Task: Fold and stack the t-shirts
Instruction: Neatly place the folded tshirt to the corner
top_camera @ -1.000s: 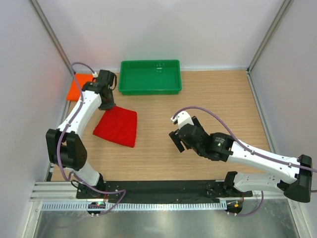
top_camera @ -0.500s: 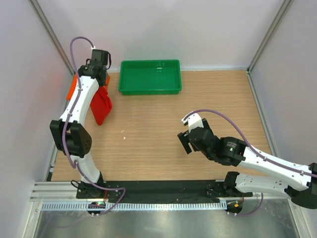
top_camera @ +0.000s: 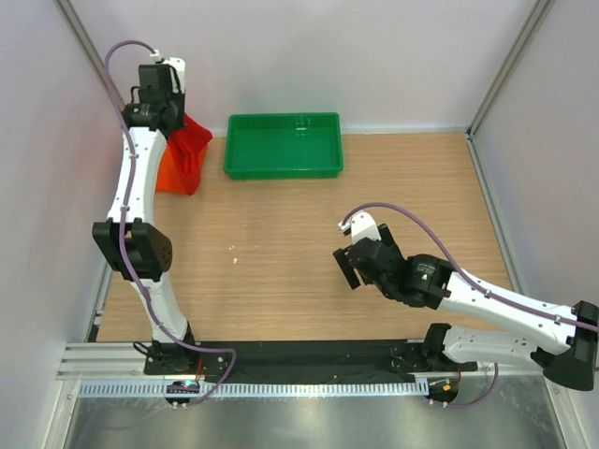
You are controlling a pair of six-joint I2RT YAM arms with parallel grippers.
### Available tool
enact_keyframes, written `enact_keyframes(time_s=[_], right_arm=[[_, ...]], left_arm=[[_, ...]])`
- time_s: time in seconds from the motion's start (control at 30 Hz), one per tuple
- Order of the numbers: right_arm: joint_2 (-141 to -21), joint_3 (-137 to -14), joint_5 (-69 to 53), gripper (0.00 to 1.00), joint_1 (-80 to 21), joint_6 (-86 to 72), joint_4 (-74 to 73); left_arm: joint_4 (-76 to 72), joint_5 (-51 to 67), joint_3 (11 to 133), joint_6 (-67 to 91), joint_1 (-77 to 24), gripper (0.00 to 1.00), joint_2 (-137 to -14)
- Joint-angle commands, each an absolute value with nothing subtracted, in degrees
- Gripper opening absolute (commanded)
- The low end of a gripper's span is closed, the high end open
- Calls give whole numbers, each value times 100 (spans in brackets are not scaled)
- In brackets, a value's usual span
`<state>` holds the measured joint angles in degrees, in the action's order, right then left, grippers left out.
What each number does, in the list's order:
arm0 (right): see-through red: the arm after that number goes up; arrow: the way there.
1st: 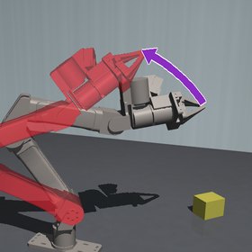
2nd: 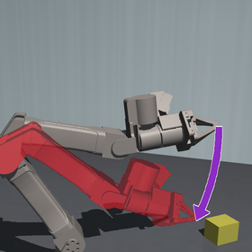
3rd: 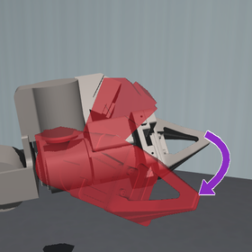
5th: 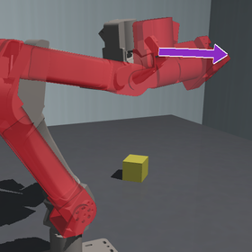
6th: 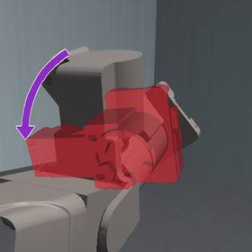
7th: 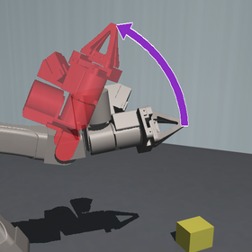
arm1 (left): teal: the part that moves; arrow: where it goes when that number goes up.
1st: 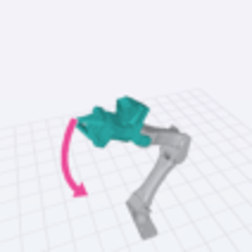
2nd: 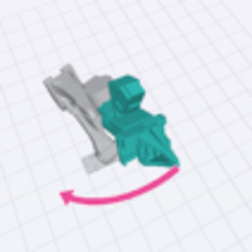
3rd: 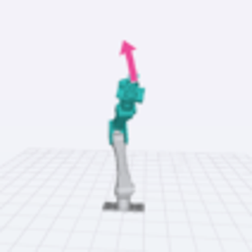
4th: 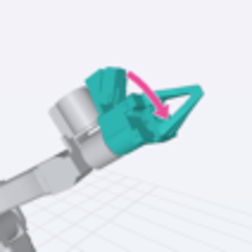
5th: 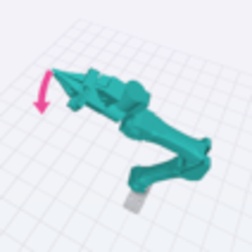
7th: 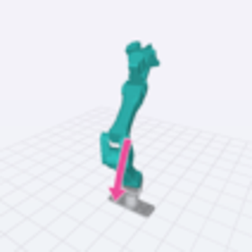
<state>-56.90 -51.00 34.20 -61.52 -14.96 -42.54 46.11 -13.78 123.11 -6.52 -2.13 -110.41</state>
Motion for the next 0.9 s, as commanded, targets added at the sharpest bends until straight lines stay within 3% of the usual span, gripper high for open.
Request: enact_keyframes(time_s=[0.0,0.1,0.33,0.87], right_arm=[[-5722,-5300,3516,84,-6091,-1617,-4184],[-5792,-5239,3367,84,-5986,-1600,-4131],[-6082,-5247,3120,84,-5705,-1336,-3824],[-6170,-5247,2848,84,-5379,-1187,-3498]], left_arm=[[4219,-135,12892,-668,156,0,-11293],[4149,621,13052,-650,272,0,-11443],[4025,1036,12981,-634,325,0,-11584],[3841,1239,12876,-369,501,0,-11531]])
